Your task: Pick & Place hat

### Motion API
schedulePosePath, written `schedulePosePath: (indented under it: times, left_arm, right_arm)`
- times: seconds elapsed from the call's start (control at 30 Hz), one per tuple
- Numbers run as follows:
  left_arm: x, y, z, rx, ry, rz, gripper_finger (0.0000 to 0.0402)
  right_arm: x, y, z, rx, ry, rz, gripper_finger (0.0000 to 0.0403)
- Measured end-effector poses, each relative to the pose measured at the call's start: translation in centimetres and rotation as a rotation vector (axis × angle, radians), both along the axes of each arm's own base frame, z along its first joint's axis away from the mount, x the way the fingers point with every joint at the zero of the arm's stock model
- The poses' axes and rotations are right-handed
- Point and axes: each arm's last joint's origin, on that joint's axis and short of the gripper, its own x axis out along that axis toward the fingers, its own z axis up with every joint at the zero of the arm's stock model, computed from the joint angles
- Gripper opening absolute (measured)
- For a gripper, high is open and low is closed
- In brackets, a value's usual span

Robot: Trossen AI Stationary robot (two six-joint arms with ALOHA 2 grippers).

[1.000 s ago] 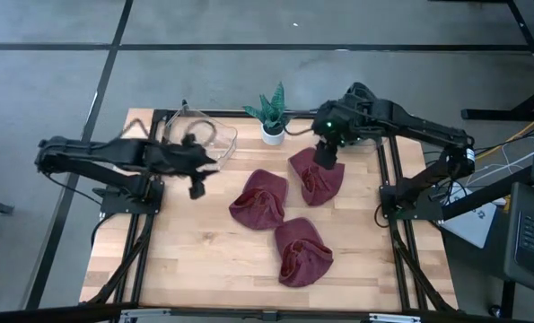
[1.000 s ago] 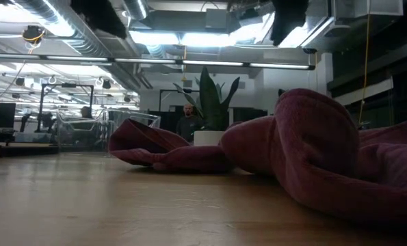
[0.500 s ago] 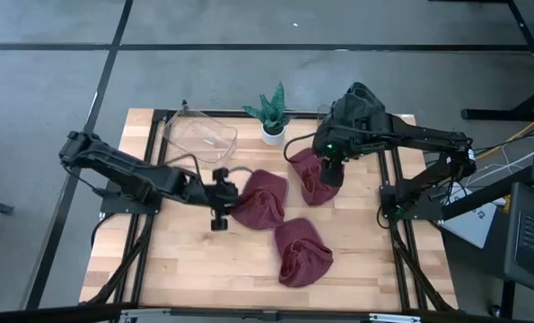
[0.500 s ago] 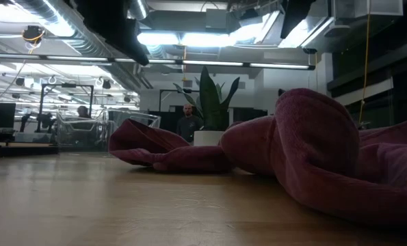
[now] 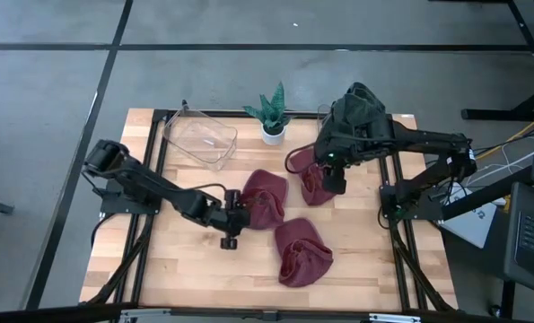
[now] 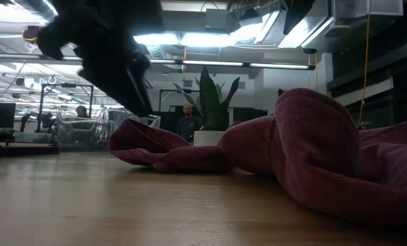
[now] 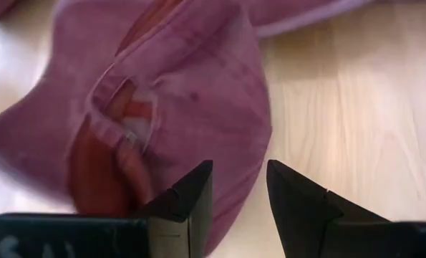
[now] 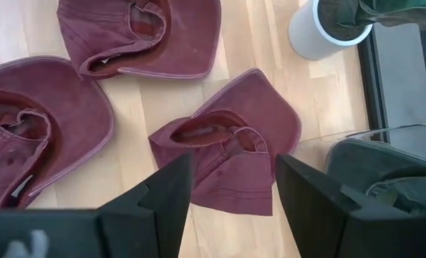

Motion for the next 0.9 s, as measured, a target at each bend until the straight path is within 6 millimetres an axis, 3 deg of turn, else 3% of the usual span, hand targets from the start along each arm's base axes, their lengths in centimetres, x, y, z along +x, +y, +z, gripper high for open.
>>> schedulePosePath:
  times: [0.33, 0.73, 0.9]
  left_arm:
    - [1.6, -0.8, -3.3, -0.002, 0.02, -0.014, 0.0128]
    - [2.7, 0.5, -6.9, -0.017, 0.117, 0.07, 0.0126]
    - [2.7, 0.6, -6.6, -0.06, 0.109, 0.094, 0.008]
  right_arm:
    - [-0.3, 0.3, -0.1, 0.006, 0.034, 0.001, 0.02]
    - [-0.3, 0.6, -0.1, 0.011, 0.033, -0.003, 0.02]
    - [-0.2, 1.0, -0.1, 0.012, 0.023, 0.014, 0.02]
